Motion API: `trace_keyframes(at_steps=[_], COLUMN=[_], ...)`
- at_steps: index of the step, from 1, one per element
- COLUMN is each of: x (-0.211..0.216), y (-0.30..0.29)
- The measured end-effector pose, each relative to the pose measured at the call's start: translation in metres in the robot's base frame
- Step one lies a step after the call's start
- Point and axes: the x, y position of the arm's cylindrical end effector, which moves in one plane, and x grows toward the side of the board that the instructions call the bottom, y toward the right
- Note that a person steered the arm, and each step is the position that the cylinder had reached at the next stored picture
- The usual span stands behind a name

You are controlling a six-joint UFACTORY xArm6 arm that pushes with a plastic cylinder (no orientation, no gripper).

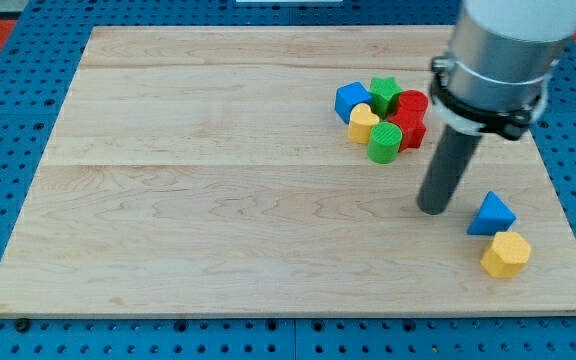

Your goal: Adjust the blue triangle to the top of the yellow hexagon

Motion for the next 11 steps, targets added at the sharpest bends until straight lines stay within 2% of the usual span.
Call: trace_keyframes(at_steps=[2, 7, 11], x=[-0.007, -0.007, -0.025], y=[-0.043, -0.064, 0.013])
